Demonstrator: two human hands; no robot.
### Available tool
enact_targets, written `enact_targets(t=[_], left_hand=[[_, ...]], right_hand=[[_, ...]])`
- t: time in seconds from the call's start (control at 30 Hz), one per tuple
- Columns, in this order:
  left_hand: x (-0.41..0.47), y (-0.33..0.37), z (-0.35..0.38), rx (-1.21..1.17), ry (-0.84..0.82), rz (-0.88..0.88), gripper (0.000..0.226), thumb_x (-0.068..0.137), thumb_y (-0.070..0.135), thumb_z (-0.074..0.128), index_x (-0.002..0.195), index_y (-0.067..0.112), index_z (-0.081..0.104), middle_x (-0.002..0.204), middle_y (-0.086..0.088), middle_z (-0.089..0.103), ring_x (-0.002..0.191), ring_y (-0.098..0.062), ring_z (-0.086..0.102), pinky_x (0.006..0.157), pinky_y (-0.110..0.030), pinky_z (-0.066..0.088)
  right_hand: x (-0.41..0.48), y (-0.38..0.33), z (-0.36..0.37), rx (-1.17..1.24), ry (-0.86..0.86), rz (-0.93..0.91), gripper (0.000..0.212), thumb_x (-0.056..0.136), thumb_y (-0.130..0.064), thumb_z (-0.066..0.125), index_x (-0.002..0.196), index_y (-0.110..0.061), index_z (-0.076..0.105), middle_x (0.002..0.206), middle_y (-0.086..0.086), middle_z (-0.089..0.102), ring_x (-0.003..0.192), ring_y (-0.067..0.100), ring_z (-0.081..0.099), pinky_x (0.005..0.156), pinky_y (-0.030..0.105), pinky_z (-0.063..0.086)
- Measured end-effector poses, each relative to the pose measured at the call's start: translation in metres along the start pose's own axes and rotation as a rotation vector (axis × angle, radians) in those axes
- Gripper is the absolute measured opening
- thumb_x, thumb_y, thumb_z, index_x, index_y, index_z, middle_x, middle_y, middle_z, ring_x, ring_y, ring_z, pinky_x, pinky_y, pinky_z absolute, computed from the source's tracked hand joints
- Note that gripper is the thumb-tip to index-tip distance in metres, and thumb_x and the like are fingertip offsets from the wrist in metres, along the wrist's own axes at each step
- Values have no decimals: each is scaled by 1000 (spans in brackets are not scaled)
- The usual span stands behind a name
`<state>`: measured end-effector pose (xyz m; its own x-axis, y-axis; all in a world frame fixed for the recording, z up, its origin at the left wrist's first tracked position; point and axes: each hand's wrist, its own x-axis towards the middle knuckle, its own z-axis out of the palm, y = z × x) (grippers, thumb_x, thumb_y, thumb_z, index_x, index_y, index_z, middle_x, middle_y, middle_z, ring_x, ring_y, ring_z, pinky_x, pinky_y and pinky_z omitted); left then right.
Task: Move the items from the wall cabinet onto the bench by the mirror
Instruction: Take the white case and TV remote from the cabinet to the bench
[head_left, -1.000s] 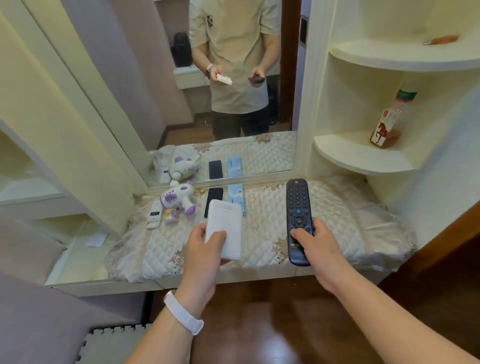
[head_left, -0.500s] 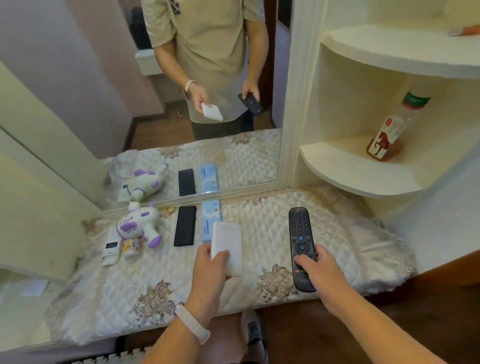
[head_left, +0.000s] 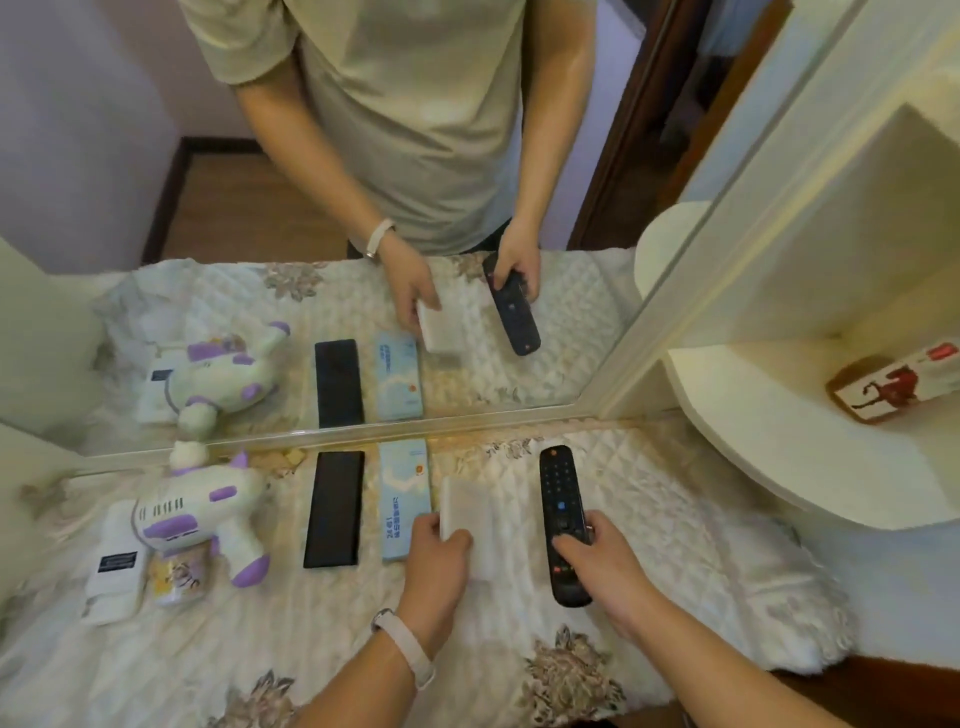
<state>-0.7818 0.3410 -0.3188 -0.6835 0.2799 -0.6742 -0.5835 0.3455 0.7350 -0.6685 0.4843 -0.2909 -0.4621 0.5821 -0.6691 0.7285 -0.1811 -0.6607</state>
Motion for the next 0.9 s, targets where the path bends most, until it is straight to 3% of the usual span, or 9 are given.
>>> enact_targets(t=[0.07, 0.17, 0.37, 0.53, 0.63, 0.73, 0.9], left_hand=[[12, 3, 3, -2, 31, -23, 24, 91, 10, 51, 115, 14, 48, 107, -7, 59, 93, -24, 60, 71, -38, 56], [28, 8, 11, -2, 79, -35, 21, 92, 8, 51, 112, 14, 48, 107, -7, 59, 91, -20, 59, 64, -28, 48], [46, 16, 28, 39, 95, -48, 28, 93, 6, 49, 119, 15, 45, 100, 1, 56, 88, -12, 57, 62, -22, 44], [53, 19, 35, 138, 100, -38, 28, 92, 6, 49, 118, 17, 45, 96, 5, 56, 86, -11, 56, 62, -23, 43], [55, 18, 37, 268, 121, 2, 29, 87, 4, 52, 113, 17, 49, 99, 0, 61, 94, -21, 61, 72, -29, 48], [52, 13, 39, 452, 149, 59, 40, 78, 3, 54, 116, 14, 50, 106, -5, 56, 98, -24, 58, 80, -31, 46], [33, 9, 46, 677, 173, 62, 65, 84, 17, 57, 144, 8, 34, 140, -13, 40, 130, -29, 40, 111, -39, 34]], right_hand=[[13, -8, 9, 1, 5, 9, 16, 91, -16, 61, 104, -20, 54, 101, 7, 66, 87, 20, 67, 64, 27, 48], [33, -16, 19, -30, -3, 11, 16, 90, -17, 61, 103, -20, 53, 100, 7, 66, 88, 21, 66, 67, 29, 49], [63, -22, 27, -127, -62, 3, 15, 90, -19, 61, 102, -21, 52, 96, 5, 64, 83, 16, 63, 59, 22, 45], [84, -17, 27, -229, -124, -35, 14, 90, -19, 62, 100, -24, 52, 94, 1, 64, 84, 13, 62, 69, 29, 49], [98, -17, 25, -327, -166, -90, 14, 92, -24, 62, 103, -23, 53, 95, -2, 65, 83, 9, 61, 69, 26, 49], [104, -16, 22, -480, -163, -174, 11, 93, -32, 60, 98, -26, 52, 90, -7, 63, 76, 7, 59, 58, 22, 43], [107, -9, 7, -634, -145, -256, 21, 89, -44, 54, 97, -25, 56, 92, -3, 63, 78, 16, 63, 69, 37, 56]])
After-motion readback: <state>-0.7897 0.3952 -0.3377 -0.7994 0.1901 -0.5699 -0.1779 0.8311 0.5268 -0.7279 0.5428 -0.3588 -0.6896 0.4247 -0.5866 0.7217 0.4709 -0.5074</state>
